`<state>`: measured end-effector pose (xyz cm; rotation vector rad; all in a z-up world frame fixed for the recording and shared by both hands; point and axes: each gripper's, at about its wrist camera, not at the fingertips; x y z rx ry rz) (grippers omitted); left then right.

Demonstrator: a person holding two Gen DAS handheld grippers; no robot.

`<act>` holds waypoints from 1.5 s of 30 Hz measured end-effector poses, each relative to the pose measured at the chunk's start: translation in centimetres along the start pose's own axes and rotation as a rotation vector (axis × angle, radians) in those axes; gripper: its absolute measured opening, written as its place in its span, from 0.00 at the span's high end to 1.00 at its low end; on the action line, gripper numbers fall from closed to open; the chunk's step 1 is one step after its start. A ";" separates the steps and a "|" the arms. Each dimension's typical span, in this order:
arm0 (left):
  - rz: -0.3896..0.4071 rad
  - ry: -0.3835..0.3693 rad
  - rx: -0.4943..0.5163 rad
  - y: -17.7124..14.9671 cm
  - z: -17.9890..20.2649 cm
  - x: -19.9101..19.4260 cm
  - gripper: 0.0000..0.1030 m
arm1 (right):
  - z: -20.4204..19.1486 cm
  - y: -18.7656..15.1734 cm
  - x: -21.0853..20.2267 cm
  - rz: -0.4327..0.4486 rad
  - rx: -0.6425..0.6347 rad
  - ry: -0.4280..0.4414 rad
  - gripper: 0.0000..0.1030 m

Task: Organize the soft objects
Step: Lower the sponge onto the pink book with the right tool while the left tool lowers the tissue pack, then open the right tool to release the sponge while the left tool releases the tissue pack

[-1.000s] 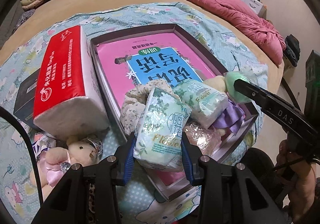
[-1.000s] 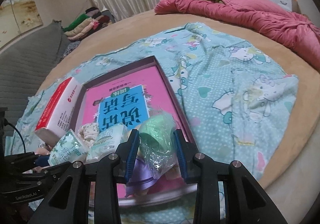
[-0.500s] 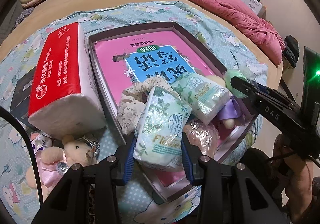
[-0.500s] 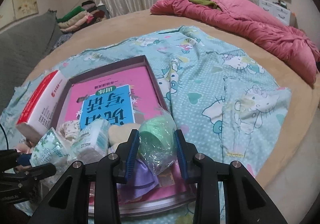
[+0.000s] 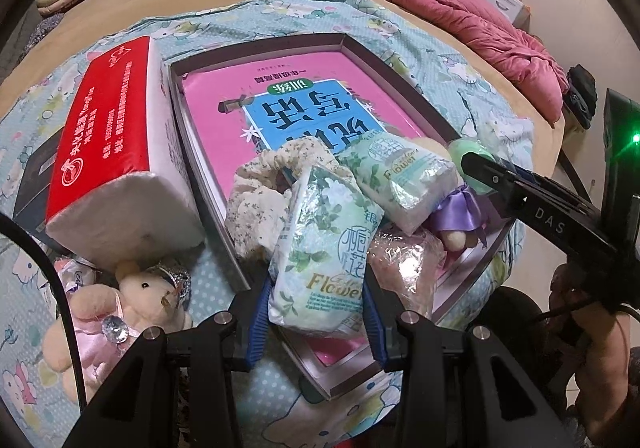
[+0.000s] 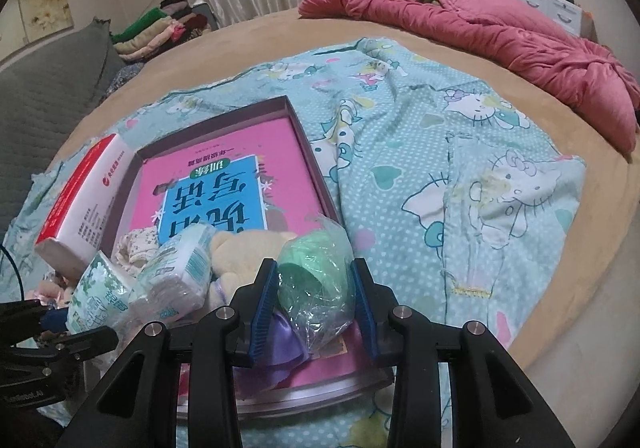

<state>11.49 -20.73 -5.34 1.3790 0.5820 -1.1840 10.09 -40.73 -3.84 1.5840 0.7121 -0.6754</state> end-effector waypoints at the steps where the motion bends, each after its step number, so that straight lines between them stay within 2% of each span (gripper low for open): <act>1: -0.001 0.000 0.000 0.0 0.0 0.0 0.60 | 0.0 0.0 0.0 0.000 0.001 0.001 0.62; 10: -0.009 -0.006 -0.001 0.0 0.0 0.2 0.60 | 0.3 0.1 -0.3 0.015 0.017 0.010 0.60; 18: -0.007 -0.019 0.000 -0.1 0.1 0.1 0.60 | 0.5 0.1 -0.5 0.029 0.030 0.012 0.52; 22: -0.002 -0.032 0.004 -0.1 0.3 -0.3 0.56 | 0.6 0.2 -0.8 0.042 0.035 0.015 0.47; 28: 0.002 -0.027 0.010 -0.1 0.4 -0.6 0.53 | 0.5 0.3 -1.2 0.063 0.034 0.020 0.45; 32: 0.004 -0.027 0.002 -0.1 0.2 -0.8 0.50 | 0.5 0.3 -1.4 0.072 0.037 0.025 0.39; 36: 0.020 -0.041 0.000 -0.1 0.0 -1.3 0.44 | 0.5 0.4 -1.8 0.094 0.042 0.033 0.39; 42: 0.030 -0.027 0.001 -0.2 0.0 -1.7 0.41 | 0.3 0.6 -2.2 0.114 0.035 0.041 0.38; 45: 0.038 -0.016 -0.002 -0.2 -0.1 -2.0 0.38 | 0.1 0.6 -2.3 0.121 0.030 0.042 0.33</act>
Point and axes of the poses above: each gripper's, at about its wrist camera, not at the fingertips, and x roughly the way its jaws point, z to its right, y to its top, and after that the axes turned 1 degree about z, right-handed
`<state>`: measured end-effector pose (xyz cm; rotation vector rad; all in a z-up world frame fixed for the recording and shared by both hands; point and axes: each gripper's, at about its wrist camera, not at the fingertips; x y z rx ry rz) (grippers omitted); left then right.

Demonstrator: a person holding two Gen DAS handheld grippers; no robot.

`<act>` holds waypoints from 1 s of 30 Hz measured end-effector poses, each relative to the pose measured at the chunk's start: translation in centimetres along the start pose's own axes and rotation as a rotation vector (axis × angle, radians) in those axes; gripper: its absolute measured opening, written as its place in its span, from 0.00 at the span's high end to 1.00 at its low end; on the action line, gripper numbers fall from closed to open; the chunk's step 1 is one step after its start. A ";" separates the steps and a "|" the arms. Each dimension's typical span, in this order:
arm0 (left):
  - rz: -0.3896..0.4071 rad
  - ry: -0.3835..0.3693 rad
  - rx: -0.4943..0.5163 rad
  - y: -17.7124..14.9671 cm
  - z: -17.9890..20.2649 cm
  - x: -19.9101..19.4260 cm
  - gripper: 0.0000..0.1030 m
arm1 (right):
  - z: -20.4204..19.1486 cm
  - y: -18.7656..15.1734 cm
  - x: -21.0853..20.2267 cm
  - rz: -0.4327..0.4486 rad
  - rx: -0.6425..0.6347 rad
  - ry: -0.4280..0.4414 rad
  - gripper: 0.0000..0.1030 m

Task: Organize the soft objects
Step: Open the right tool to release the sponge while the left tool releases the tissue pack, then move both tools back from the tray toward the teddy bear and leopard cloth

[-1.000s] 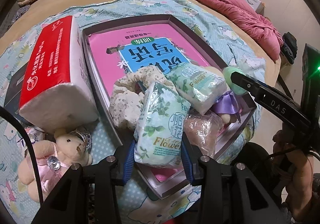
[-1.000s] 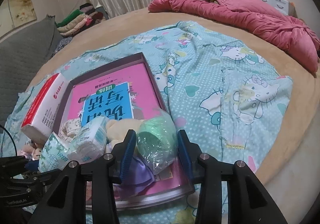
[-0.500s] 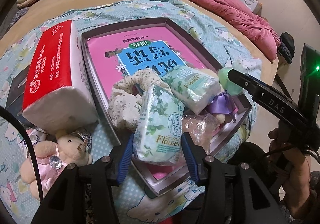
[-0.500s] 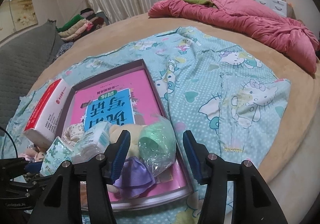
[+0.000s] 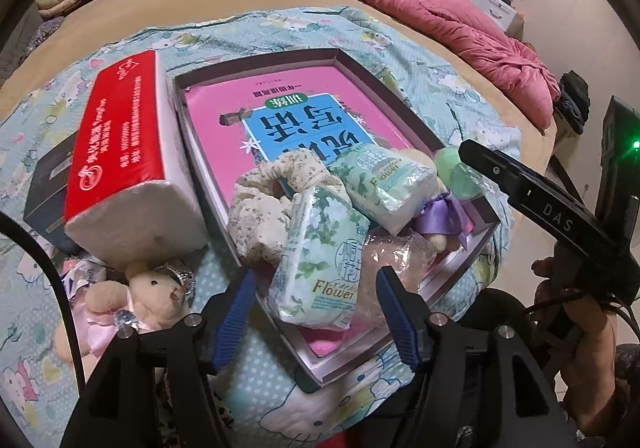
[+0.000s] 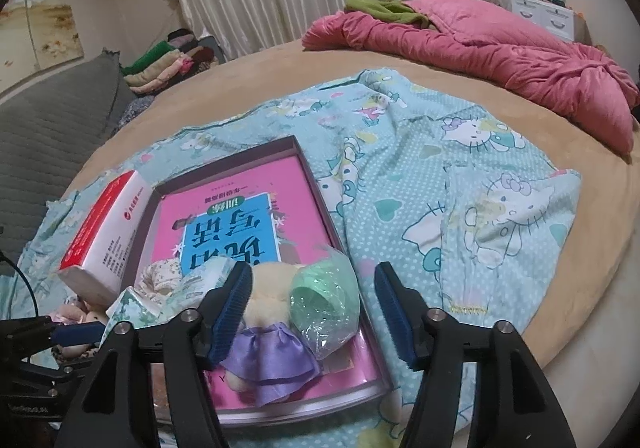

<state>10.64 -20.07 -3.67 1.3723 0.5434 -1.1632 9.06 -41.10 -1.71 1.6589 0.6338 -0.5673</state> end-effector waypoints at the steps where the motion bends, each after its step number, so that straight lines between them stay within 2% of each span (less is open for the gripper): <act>1: 0.002 0.004 0.000 0.0 0.0 -0.1 0.37 | 0.0 0.0 0.0 0.000 -0.001 0.001 0.32; 6: 0.022 0.018 -0.006 0.0 0.0 -1.0 0.35 | -0.2 0.0 -0.1 0.003 -0.007 0.000 0.31; 13: 0.054 0.054 0.003 0.4 0.2 -2.2 0.25 | -0.2 0.0 -0.2 0.002 -0.012 -0.003 0.29; 22: 0.075 0.099 0.010 0.4 0.1 -3.2 0.20 | -0.8 0.1 -1.0 0.011 -0.014 -0.004 0.28; 30: 0.093 0.122 0.012 0.4 0.0 -4.2 0.20 | -1.6 0.4 -1.8 0.023 -0.018 -0.004 0.26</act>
Point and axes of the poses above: each gripper's, at about its wrist camera, not at the fingertips, and x roughly the way its jaws point, z to its right, y to its top, and after that the axes turned 1 degree about z, right-handed
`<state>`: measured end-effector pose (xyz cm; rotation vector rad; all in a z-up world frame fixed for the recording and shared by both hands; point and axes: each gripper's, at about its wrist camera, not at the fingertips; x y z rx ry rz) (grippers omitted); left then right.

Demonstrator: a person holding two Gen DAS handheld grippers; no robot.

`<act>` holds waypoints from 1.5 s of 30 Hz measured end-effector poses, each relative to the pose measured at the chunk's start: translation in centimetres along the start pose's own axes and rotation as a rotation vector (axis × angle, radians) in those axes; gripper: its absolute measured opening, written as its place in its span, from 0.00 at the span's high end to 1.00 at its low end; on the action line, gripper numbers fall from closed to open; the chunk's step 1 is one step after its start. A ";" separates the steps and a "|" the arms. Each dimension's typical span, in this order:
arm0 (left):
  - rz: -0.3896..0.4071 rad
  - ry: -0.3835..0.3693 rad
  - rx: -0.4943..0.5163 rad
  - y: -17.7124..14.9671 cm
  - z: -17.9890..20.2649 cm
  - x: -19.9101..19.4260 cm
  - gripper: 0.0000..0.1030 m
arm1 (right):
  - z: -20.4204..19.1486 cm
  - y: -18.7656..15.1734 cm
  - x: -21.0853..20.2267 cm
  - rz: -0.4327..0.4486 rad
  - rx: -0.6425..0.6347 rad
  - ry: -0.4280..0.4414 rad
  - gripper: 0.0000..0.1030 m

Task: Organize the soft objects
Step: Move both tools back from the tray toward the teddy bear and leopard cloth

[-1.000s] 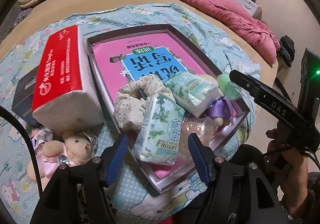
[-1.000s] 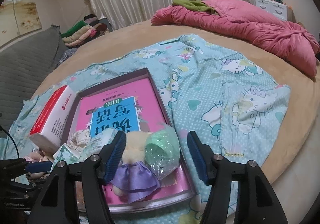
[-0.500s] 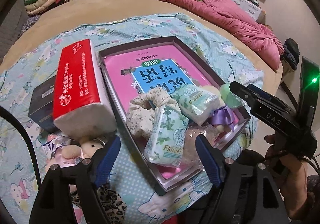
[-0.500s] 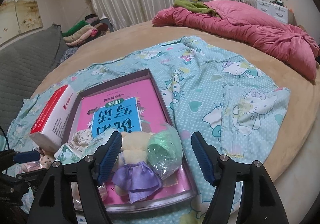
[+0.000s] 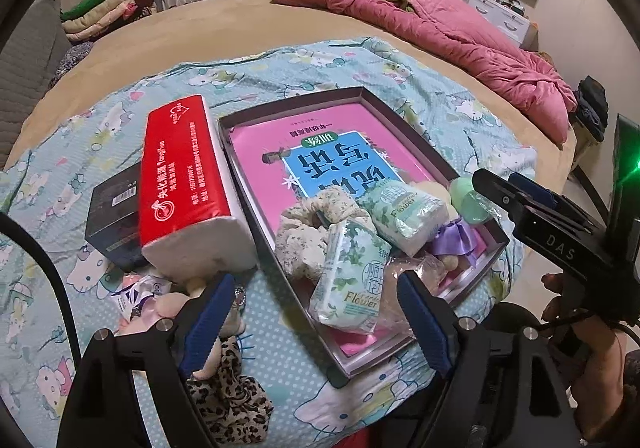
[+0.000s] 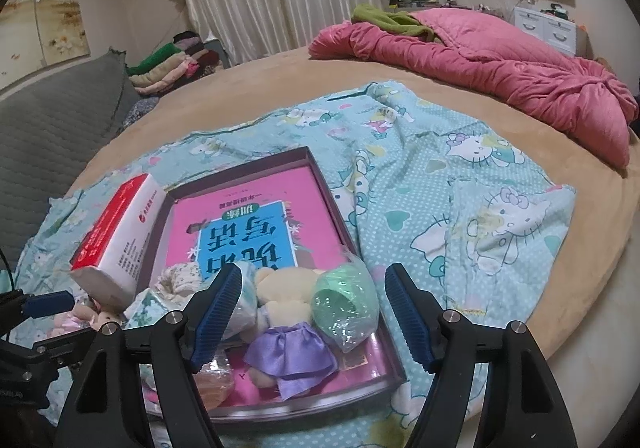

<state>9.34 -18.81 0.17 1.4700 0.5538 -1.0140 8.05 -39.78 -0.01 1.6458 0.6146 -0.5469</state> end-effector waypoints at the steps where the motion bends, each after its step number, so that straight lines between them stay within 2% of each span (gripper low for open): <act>1: 0.001 0.002 -0.001 0.0 0.0 -0.1 0.20 | -0.1 0.0 -0.1 0.001 0.000 -0.006 0.25; 16: 0.035 0.013 -0.006 -0.1 -0.8 -2.2 0.19 | -2.2 0.7 -2.4 0.044 -0.036 -0.020 0.24; 30: 0.064 0.018 -0.034 0.1 -2.3 -4.2 0.19 | -5.5 1.7 -5.0 0.095 -0.062 0.032 0.22; 45: 0.098 0.034 -0.081 -0.2 -5.3 -6.4 0.19 | -9.1 2.1 -6.9 0.113 -0.109 0.086 0.21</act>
Point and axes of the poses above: each gripper's, at about its wrist camera, not at the fingertips, and x roughly the way its jaws point, z to its right, y to its top, and after that the axes turned 1 degree about z, right-handed
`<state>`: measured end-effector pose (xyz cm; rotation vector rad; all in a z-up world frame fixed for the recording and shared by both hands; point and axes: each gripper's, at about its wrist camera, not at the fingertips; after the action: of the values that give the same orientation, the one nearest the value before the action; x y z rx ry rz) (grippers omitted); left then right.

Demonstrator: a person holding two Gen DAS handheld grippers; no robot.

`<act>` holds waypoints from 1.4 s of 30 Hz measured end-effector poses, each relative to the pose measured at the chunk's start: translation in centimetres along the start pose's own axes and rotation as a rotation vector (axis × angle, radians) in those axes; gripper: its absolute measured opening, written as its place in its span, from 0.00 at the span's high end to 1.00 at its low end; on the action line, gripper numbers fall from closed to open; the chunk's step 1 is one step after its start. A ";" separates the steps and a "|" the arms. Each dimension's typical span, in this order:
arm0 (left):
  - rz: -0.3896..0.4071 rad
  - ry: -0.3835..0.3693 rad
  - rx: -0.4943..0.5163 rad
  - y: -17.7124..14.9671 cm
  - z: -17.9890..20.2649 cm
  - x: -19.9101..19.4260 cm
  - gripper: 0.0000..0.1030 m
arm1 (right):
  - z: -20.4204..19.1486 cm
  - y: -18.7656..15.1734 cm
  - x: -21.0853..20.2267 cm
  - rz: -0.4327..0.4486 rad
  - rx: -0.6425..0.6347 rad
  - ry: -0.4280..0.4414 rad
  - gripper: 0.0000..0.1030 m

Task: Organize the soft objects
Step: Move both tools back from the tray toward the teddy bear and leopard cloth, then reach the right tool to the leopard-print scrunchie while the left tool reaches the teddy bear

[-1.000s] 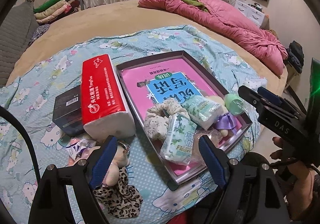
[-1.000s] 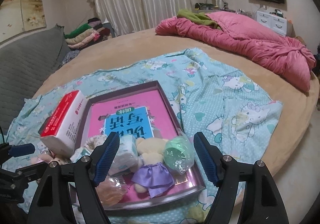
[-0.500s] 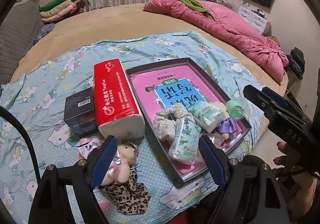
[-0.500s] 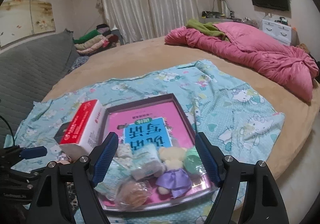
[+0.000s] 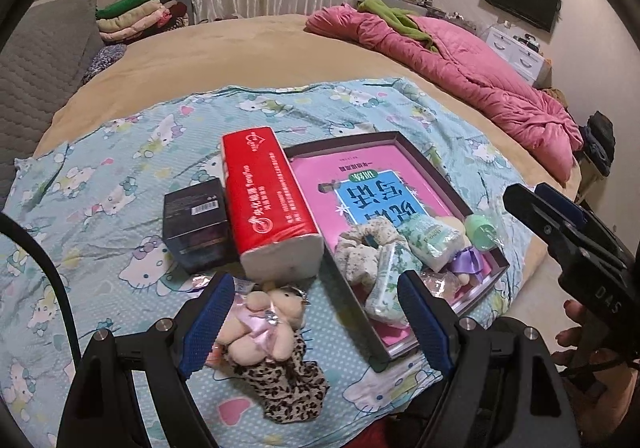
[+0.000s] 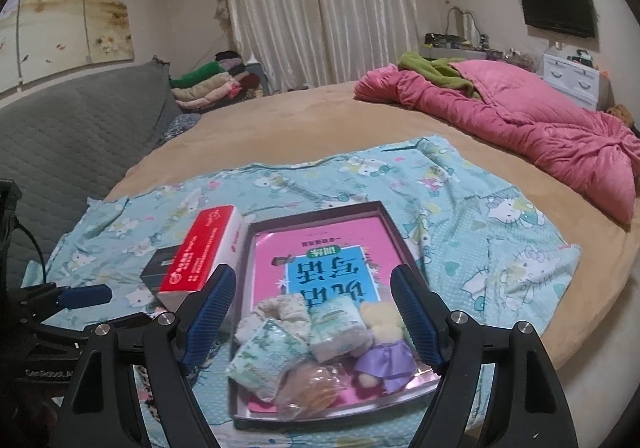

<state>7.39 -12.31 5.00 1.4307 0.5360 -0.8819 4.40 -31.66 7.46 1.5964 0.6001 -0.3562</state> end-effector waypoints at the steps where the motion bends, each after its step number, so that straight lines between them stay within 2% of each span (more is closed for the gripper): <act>1: 0.002 0.000 -0.002 0.0 -0.1 -0.1 0.19 | -0.2 0.0 -0.1 -0.001 -0.001 0.005 0.21; 9: 0.012 0.018 -0.027 0.1 -2.4 -1.1 0.19 | -2.2 0.2 -0.5 -0.004 -0.032 0.024 0.21; 26: 0.027 0.082 -0.175 -0.2 -10.3 -3.1 0.19 | -5.7 0.2 -1.0 -0.015 -0.092 0.084 0.21; 37: 0.019 0.116 -0.241 -1.4 -14.0 -3.3 0.19 | -8.1 -0.4 -0.6 -0.040 -0.136 0.122 0.21; 42: -0.012 0.127 -0.247 -2.4 -15.0 -2.5 0.19 | -9.2 -0.9 -0.2 -0.063 -0.158 0.144 0.21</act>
<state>6.80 3.02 3.89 1.2635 0.7243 -0.7098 2.66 -22.64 7.96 1.4616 0.7713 -0.2359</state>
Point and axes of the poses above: each gripper's, at about its wrist camera, not at the fingertips, and x roughly the way its jaws point, z to its right, y to its top, and after that the axes turned 1 degree about z, right-handed
